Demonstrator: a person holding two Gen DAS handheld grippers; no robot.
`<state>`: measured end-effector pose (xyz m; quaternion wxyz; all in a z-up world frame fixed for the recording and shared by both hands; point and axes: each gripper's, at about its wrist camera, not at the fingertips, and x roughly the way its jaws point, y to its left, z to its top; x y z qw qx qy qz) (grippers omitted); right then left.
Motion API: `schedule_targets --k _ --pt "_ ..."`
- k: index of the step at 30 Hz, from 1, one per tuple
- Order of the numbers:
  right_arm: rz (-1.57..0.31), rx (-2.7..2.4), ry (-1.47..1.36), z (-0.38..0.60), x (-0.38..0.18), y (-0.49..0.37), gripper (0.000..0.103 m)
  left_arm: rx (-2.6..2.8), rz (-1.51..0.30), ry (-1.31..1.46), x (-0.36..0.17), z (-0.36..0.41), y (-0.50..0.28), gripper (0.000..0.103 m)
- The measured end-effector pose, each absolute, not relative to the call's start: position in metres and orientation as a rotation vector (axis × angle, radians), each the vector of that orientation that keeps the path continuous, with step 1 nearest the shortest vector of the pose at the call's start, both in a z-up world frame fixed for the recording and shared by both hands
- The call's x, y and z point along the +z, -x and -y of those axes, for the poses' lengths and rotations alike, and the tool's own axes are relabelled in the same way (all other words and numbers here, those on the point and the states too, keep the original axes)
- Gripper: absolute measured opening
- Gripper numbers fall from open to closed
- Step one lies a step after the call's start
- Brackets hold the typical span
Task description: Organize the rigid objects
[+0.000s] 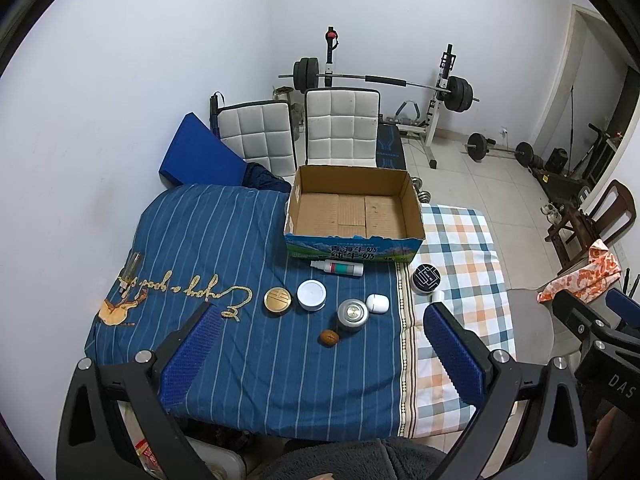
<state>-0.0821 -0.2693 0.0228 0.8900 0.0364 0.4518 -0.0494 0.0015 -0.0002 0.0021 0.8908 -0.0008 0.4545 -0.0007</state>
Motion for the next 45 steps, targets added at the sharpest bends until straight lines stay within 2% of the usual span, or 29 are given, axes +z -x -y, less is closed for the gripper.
schedule_targets --k 45 --pt "-0.923 -0.100 -0.074 0.268 0.029 0.080 0.103 0.014 -0.941 0.013 0.013 -0.002 0.006 0.103"
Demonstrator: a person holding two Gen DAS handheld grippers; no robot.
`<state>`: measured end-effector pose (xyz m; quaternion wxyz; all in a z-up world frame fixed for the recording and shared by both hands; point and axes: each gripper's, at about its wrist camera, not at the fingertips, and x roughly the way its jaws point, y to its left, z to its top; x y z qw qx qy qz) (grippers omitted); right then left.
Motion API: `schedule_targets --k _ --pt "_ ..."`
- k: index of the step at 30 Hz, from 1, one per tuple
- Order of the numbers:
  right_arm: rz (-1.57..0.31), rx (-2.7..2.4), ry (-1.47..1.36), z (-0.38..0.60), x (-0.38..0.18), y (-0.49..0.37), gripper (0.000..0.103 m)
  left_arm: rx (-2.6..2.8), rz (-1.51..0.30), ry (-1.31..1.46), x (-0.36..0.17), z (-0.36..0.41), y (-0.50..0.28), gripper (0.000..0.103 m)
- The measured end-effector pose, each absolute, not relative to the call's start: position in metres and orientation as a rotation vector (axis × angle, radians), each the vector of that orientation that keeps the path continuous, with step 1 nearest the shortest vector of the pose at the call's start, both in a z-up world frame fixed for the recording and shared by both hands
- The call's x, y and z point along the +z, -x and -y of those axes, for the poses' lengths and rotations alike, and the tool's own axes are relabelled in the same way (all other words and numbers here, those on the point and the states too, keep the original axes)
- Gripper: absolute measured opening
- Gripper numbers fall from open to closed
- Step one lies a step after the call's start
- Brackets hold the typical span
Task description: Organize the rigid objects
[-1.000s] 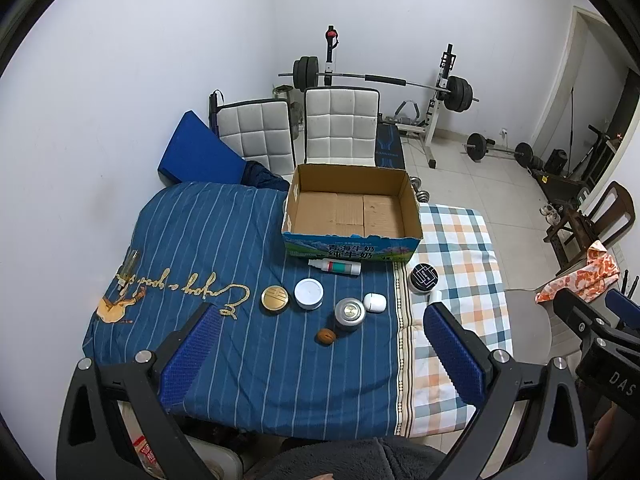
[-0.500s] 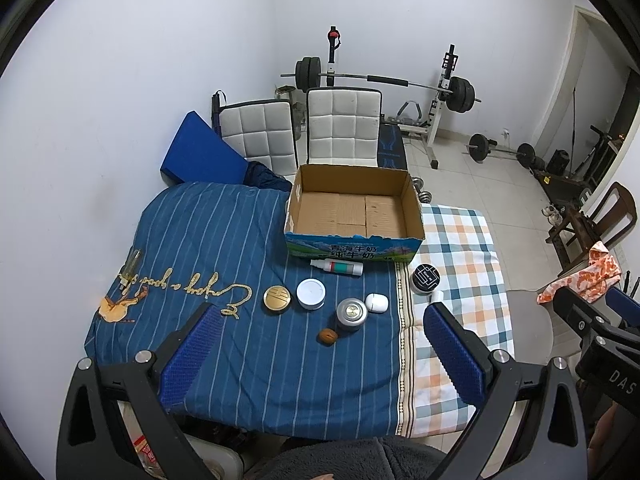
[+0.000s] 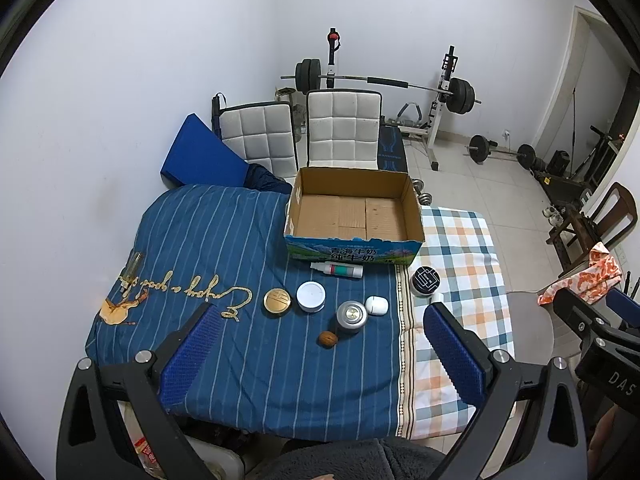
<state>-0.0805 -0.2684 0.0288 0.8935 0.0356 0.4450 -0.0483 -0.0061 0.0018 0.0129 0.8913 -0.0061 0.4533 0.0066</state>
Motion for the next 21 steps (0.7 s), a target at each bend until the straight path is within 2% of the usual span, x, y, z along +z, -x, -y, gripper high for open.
schedule_targets --k 8,12,17,21 --pt "-0.948 -0.091 -0.092 0.274 0.021 0.072 0.103 0.016 -0.960 0.029 0.005 0.000 -0.007 0.103" --pt "-1.003 -0.089 -0.119 0.289 -0.007 0.052 0.103 0.047 -0.990 0.045 -0.015 -0.002 -0.025 0.103" --pt "-1.110 -0.088 -0.144 0.309 -0.065 0.012 0.103 0.118 -1.087 0.030 -0.072 -0.003 -0.061 0.103" --pt "-1.198 -0.059 -0.170 0.330 -0.132 -0.035 0.103 0.128 -1.208 0.015 -0.139 0.007 -0.098 0.103"
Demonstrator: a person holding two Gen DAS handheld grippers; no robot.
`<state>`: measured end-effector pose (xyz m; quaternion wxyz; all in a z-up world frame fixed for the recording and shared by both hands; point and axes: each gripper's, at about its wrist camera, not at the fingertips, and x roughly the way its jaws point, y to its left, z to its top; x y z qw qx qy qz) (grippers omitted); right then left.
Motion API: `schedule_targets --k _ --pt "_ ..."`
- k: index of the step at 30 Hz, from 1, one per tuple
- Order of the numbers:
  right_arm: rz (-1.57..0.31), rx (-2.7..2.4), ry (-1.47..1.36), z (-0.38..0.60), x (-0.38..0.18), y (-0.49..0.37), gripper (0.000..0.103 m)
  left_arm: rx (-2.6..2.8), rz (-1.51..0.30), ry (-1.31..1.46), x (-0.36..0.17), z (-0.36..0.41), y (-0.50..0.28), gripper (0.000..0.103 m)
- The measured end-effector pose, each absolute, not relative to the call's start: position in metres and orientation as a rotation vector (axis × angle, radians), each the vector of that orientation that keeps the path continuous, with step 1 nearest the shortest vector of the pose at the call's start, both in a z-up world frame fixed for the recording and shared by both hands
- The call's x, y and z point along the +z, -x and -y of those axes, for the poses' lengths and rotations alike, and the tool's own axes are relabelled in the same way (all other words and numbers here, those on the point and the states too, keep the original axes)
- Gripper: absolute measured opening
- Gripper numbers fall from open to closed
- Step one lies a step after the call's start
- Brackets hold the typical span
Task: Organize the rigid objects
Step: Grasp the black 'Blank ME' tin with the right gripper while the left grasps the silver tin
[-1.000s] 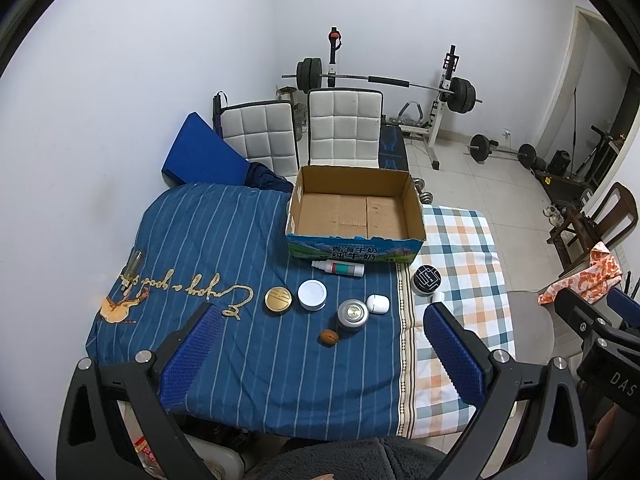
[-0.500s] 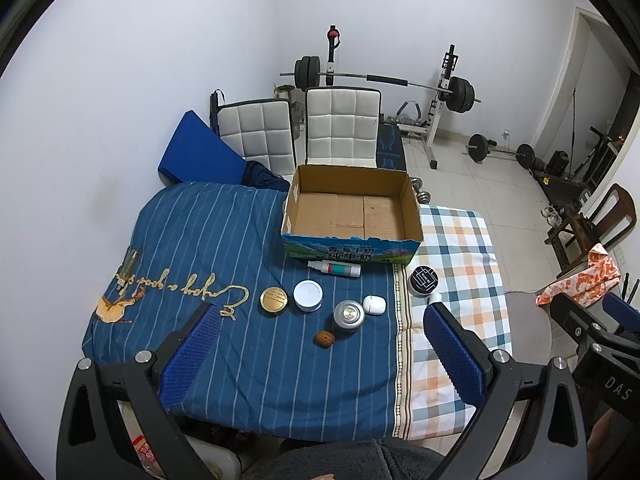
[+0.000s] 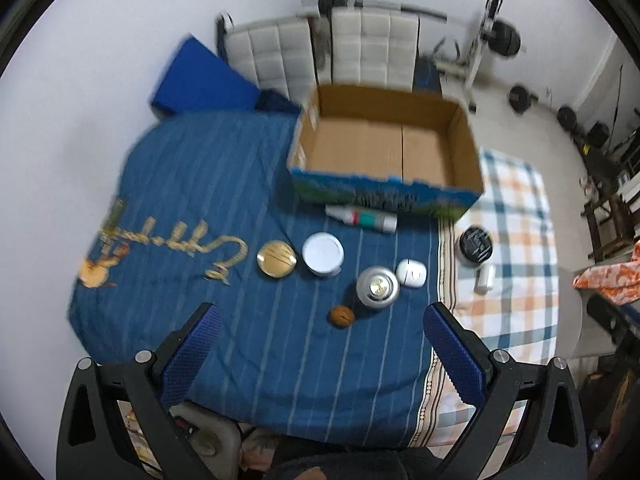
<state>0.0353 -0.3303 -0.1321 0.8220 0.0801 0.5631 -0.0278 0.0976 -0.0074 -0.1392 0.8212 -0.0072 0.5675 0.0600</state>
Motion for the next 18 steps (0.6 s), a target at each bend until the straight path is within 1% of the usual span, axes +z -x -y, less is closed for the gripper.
schedule_targets --k 5,11,15,18 --pt "-1.315 0.020 -0.176 0.343 -0.225 -0.108 0.103 0.163 -1.326 0.000 -0.218 0.026 -0.143 0.103" --pt "-1.489 0.109 -0.106 0.340 -0.346 -0.194 0.103 0.166 -1.470 0.028 -0.312 0.042 -0.190 0.103" --pt "-1.572 0.137 -0.035 0.330 -0.398 -0.224 0.102 0.158 -1.575 0.109 -0.366 0.043 -0.207 0.103" --pt "-1.611 0.152 0.000 0.326 -0.425 -0.237 0.101 0.156 -1.624 0.160 -0.388 0.041 -0.212 0.103"
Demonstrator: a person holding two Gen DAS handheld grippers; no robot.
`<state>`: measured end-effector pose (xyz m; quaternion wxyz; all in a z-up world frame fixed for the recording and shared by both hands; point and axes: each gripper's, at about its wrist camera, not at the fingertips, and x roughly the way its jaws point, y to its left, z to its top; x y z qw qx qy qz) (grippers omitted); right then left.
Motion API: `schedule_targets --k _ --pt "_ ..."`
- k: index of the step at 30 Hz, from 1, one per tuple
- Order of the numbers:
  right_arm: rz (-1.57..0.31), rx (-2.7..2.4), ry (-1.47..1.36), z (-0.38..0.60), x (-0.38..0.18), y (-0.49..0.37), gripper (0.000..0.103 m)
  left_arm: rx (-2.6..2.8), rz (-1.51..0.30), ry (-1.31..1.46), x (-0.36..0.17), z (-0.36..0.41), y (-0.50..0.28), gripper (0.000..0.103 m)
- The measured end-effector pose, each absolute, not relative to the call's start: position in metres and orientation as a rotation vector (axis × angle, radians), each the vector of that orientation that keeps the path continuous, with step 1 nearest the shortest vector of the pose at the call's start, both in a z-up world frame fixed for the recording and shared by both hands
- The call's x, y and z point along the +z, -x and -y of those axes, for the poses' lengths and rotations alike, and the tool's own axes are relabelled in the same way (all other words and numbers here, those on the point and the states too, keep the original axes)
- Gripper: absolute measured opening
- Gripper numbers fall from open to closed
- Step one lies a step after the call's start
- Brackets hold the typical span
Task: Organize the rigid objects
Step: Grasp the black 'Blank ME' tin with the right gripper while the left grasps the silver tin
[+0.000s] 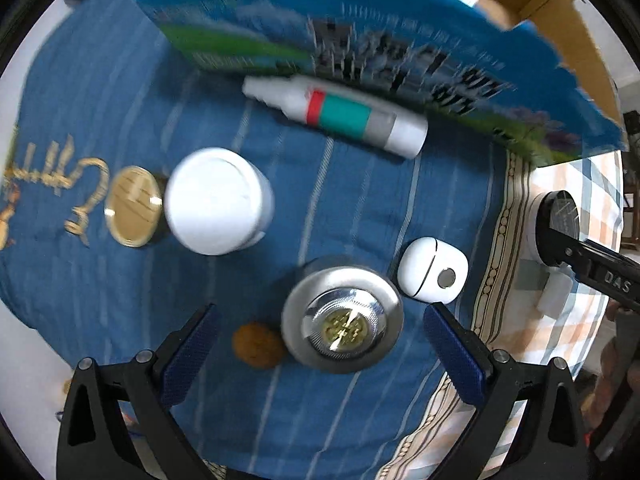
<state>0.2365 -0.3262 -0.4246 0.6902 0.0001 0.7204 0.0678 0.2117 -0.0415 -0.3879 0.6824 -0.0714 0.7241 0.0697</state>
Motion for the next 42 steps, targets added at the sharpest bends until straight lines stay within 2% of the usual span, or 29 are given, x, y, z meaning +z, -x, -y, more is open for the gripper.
schedule_targets --k 2,3,6,8,9,17,29,33,39,42 --pt "-1.637 0.150 0.003 0.326 -0.439 -0.242 0.098 0.154 -1.649 0.179 -0.401 0.042 -0.214 0.103" --pt "-1.647 0.161 -0.013 0.326 -0.446 -0.244 0.090 0.151 -1.661 0.181 -0.407 0.043 -0.215 0.103" --pt "-1.629 0.141 0.001 0.327 -0.449 -0.246 0.078 0.139 -1.718 0.161 -0.425 0.050 -0.217 0.102" --pt "-1.655 0.144 -0.027 0.331 -0.451 -0.242 0.078 0.126 -1.731 0.157 -0.434 0.054 -0.216 0.085" --pt "-1.670 0.143 -0.039 0.333 -0.452 -0.239 0.078 0.129 -1.731 0.156 -0.437 0.055 -0.215 0.069" --pt "-1.798 0.146 -0.038 0.332 -0.459 -0.174 0.078 0.150 -1.717 0.105 -0.460 0.072 -0.205 0.070" --pt "-1.820 0.074 0.045 0.327 -0.472 -0.139 0.083 0.140 -1.730 0.126 -0.487 0.088 -0.207 0.069" --pt "-1.804 0.052 0.045 0.326 -0.467 -0.143 0.078 0.136 -1.709 0.117 -0.475 0.091 -0.200 0.069" --pt "-1.767 0.020 -0.018 0.344 -0.456 -0.142 0.077 0.110 -1.650 0.037 -0.443 0.101 -0.177 0.069" --pt "-1.741 0.022 -0.090 0.345 -0.431 -0.134 0.077 0.074 -1.648 0.038 -0.430 0.105 -0.169 0.069"
